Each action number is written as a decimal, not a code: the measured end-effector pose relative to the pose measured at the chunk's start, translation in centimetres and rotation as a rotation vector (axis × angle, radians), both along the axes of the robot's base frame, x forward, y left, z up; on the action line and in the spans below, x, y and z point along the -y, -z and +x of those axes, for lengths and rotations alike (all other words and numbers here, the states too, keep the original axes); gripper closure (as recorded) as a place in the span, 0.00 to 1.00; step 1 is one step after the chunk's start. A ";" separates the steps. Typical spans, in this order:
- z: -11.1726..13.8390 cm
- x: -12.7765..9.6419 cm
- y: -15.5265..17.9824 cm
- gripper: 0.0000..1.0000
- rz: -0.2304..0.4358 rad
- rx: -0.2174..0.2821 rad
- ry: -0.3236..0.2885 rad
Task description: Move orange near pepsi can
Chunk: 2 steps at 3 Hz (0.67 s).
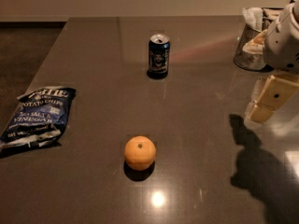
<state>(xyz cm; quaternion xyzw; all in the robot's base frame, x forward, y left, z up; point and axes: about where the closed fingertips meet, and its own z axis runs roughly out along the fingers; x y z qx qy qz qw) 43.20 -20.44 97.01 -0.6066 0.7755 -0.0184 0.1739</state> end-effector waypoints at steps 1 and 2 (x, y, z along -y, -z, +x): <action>-1.4 -1.5 1.6 0.00 0.063 -0.032 -0.026; -3.0 -3.6 3.3 0.00 0.138 -0.072 -0.061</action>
Offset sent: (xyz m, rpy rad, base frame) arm -0.0522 0.0656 -0.0596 0.2535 0.1457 0.1155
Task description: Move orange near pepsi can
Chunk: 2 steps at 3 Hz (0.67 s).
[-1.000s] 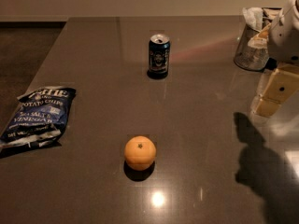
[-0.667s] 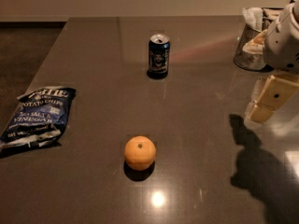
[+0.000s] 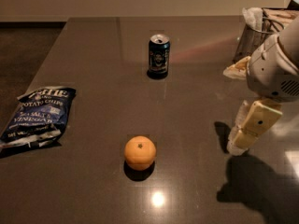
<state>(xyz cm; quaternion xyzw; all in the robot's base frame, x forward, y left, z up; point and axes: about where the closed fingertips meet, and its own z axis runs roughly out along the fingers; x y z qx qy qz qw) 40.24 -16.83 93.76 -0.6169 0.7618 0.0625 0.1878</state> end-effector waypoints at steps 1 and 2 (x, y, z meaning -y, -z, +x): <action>-1.6 -2.8 1.9 0.00 0.068 -0.007 -0.043; -2.7 -5.2 3.5 0.00 0.108 0.029 -0.054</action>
Offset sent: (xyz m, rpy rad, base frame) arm -0.0354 0.0798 -0.0562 0.1589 -0.0876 0.0547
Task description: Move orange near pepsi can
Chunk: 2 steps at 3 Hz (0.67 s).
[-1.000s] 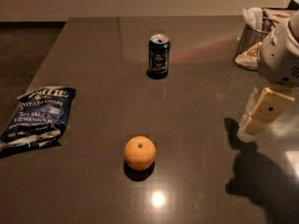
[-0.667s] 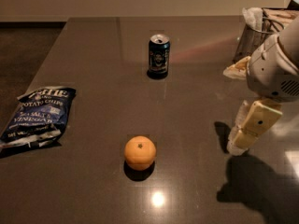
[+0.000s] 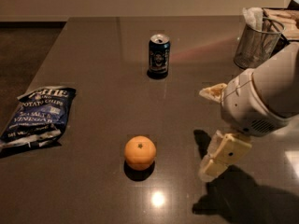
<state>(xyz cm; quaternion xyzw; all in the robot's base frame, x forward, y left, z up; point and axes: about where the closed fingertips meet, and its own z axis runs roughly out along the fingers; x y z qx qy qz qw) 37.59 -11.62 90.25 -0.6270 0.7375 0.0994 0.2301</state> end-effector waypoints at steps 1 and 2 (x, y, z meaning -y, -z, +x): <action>-1.1 -2.1 1.6 0.00 0.042 0.026 0.008; -2.0 -4.2 2.3 0.00 0.086 0.029 0.007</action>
Offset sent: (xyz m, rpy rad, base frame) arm -0.0308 0.0657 -0.0327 0.1463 -0.0263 -0.0097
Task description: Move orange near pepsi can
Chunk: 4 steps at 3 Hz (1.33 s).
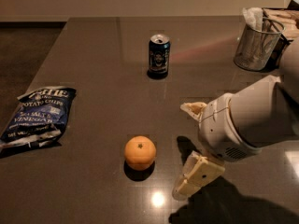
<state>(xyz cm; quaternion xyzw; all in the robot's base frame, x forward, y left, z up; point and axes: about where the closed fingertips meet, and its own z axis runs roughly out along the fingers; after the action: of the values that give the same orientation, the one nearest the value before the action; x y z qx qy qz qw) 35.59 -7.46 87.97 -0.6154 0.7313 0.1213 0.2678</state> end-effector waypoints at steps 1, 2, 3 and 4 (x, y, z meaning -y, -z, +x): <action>-0.6 -2.2 0.5 0.00 0.047 -0.015 -0.002; 0.1 -4.8 1.1 0.00 0.089 -0.035 -0.014; 1.0 -6.1 2.2 0.00 0.101 -0.061 0.001; 1.2 -6.7 3.1 0.00 0.100 -0.078 0.008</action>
Offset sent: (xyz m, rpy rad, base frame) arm 0.0059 0.0665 -0.0126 0.1281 0.0531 0.0236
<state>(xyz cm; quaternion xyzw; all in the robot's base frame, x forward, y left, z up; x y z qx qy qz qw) 36.81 -0.77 84.86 -0.5933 0.7365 0.1805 0.2700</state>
